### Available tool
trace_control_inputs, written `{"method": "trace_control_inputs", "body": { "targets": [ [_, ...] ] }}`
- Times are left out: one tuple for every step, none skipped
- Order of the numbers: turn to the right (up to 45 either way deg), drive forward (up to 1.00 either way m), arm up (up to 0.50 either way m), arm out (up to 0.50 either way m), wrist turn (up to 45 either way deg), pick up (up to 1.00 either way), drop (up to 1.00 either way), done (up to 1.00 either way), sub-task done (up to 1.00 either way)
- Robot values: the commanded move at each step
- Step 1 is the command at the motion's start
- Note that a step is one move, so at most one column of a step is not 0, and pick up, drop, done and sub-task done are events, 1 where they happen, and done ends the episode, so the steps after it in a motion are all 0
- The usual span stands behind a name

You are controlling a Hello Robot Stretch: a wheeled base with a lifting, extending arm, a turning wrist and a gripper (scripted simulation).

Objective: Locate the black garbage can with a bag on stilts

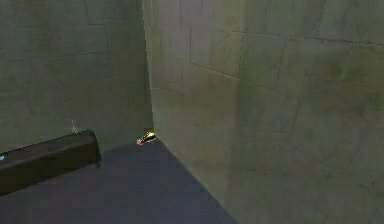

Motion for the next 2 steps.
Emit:
{"method": "trace_control_inputs", "body": {
  "targets": [
    [-45.0,0.00,0.00,0.00,0.0,0.00,0.00,0.00,0.00],
    [-45.0,0.00,0.00,0.00,0.0,0.00,0.00,0.00,0.00]
  ]
}}
